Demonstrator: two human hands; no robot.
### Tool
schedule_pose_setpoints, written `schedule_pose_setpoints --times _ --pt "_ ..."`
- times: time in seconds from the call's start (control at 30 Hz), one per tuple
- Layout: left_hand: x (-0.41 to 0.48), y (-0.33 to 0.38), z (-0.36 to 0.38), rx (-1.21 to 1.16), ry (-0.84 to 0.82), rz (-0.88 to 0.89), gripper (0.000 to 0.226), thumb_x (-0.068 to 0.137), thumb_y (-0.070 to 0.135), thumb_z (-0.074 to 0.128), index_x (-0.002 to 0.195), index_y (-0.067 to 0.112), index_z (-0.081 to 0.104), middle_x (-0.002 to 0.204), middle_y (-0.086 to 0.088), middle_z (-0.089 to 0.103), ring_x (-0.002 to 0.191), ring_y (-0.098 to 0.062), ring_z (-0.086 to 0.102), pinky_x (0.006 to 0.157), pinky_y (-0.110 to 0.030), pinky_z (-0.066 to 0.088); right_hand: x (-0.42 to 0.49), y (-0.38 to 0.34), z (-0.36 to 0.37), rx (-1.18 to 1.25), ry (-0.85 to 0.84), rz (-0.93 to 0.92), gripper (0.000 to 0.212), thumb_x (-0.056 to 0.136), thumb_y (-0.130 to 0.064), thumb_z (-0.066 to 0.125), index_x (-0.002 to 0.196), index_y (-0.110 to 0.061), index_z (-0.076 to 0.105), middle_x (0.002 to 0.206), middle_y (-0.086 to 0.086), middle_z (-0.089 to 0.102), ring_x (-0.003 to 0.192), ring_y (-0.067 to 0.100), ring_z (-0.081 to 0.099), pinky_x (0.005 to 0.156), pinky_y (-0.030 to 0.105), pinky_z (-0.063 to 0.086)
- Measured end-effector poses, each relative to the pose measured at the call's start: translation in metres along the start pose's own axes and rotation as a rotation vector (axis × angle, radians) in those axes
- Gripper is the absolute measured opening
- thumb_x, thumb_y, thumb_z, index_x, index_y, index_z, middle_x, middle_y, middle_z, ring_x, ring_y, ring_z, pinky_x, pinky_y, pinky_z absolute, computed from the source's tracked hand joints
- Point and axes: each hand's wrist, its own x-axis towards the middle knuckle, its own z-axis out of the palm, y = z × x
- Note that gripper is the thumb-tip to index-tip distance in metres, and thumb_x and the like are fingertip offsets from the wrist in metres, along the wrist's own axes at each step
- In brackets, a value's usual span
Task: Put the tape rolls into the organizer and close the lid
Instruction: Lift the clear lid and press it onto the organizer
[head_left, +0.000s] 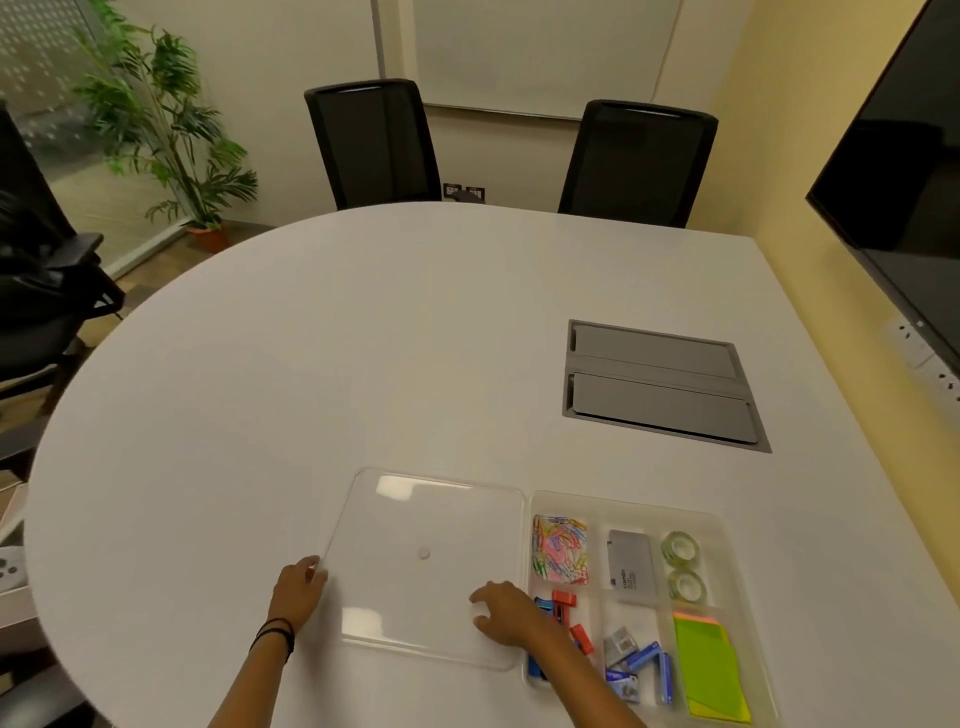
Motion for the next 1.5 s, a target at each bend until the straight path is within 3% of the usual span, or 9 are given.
schedule_pose_setpoints --times 0.17,0.27,0.47,0.8,1.0,1.17,1.27,1.37,1.5 --pt "-0.001 0.003 -0.008 -0.174 -0.004 -0.04 0.028 0.094 0.011 0.052 0.067 0.005 0.056 0.071 -0.011 0.054 0.076 -0.03 0.048 0.07 -0.036 0.038 -0.002 0.0 0.003 -0.082 -0.024 -0.006 0.048 0.096 -0.02 0.044 0.142 -0.014 0.032 0.155 0.016 0.019 0.143 0.024 0.022 0.117 0.034 0.019" --pt "-0.01 0.01 -0.014 -0.254 -0.057 -0.021 0.019 0.096 0.011 0.049 0.093 -0.004 0.06 0.08 -0.018 0.065 0.065 -0.029 0.057 0.059 -0.03 0.043 -0.006 -0.003 -0.002 -0.088 -0.033 -0.013 0.049 0.096 -0.021 0.044 0.142 -0.014 0.031 0.154 0.015 0.023 0.142 0.024 0.023 0.116 0.035 0.021" --pt "-0.037 0.034 -0.05 -0.298 -0.206 0.174 0.023 0.098 0.019 0.045 0.097 0.01 0.066 0.082 -0.004 0.078 0.066 -0.021 0.066 0.051 -0.024 0.045 -0.012 -0.02 -0.036 -0.043 -0.092 -0.031 0.045 0.096 -0.028 0.046 0.139 -0.016 0.037 0.148 0.01 0.037 0.134 0.024 0.037 0.11 0.035 0.031" --pt "-0.1 0.103 -0.092 -0.417 0.026 0.52 0.02 0.095 0.022 0.049 0.101 0.014 0.066 0.09 -0.007 0.076 0.077 -0.02 0.074 0.06 -0.029 0.06 -0.057 -0.067 -0.088 0.424 0.166 -0.274 0.032 0.093 -0.03 0.052 0.125 -0.026 0.054 0.128 -0.001 0.059 0.102 0.008 0.06 0.085 0.015 0.046" --pt "-0.149 0.15 -0.081 -0.251 0.266 0.817 0.017 0.092 0.03 0.054 0.099 0.022 0.068 0.094 0.003 0.075 0.08 -0.004 0.072 0.06 -0.029 0.061 -0.094 -0.098 -0.113 0.785 0.217 -0.409 0.034 0.094 -0.034 0.047 0.127 -0.023 0.052 0.122 -0.007 0.062 0.109 0.007 0.063 0.088 0.02 0.054" --pt "-0.183 0.18 -0.047 0.252 0.576 1.171 0.056 0.098 0.047 0.025 0.099 0.015 0.071 0.06 -0.004 0.073 0.044 -0.02 0.065 0.039 -0.024 0.051 -0.12 -0.118 -0.122 0.949 0.322 -0.431 0.074 0.074 -0.061 0.042 0.138 -0.025 0.037 0.138 -0.003 0.05 0.121 0.011 0.055 0.091 0.026 0.053" --pt "-0.194 0.188 -0.025 0.385 0.627 1.29 0.023 0.091 0.024 0.055 0.103 0.011 0.071 0.056 -0.002 0.071 0.037 -0.014 0.058 0.036 -0.019 0.048 -0.124 -0.12 -0.124 0.963 0.407 -0.332 0.068 0.087 -0.054 0.041 0.144 -0.023 0.023 0.145 0.005 0.042 0.124 0.02 0.052 0.094 0.035 0.051" --pt "-0.206 0.196 -0.008 0.403 0.586 1.343 0.042 0.061 0.014 0.085 0.1 0.009 0.072 0.057 0.001 0.072 0.037 -0.008 0.059 0.039 -0.015 0.046 -0.125 -0.11 -0.125 0.966 0.469 -0.224 0.059 0.095 -0.037 0.044 0.145 -0.021 0.017 0.143 0.01 0.046 0.115 0.023 0.059 0.077 0.027 0.057" --pt "-0.223 0.206 0.014 0.505 0.412 1.414 0.046 0.068 0.021 0.083 0.109 0.021 0.062 0.07 0.007 0.075 0.047 -0.007 0.064 0.038 -0.016 0.047 -0.131 -0.077 -0.125 1.076 0.494 -0.141 0.045 0.097 -0.021 0.041 0.14 -0.017 0.028 0.127 0.013 0.055 0.091 0.018 0.063 0.054 0.018 0.056"
